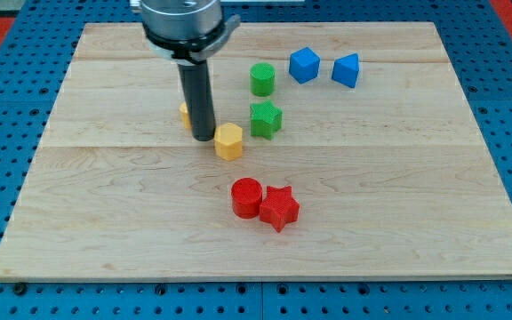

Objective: Move the yellow heart left parallel to the green circle

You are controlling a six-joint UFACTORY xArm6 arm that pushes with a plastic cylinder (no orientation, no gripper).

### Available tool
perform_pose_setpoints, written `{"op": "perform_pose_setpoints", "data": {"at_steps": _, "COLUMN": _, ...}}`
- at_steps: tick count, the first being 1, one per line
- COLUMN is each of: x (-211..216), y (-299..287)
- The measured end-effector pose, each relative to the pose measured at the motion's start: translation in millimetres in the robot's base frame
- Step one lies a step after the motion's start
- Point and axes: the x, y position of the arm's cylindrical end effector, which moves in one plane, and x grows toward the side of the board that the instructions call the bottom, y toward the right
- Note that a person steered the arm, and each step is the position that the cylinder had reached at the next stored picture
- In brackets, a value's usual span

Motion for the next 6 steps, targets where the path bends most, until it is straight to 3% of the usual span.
{"op": "perform_pose_setpoints", "data": {"at_steps": 2, "x": 23.0, "y": 28.7}}
{"op": "perform_pose_setpoints", "data": {"at_steps": 3, "x": 19.8, "y": -0.3}}
{"op": "perform_pose_setpoints", "data": {"at_steps": 6, "x": -83.4, "y": -22.4}}
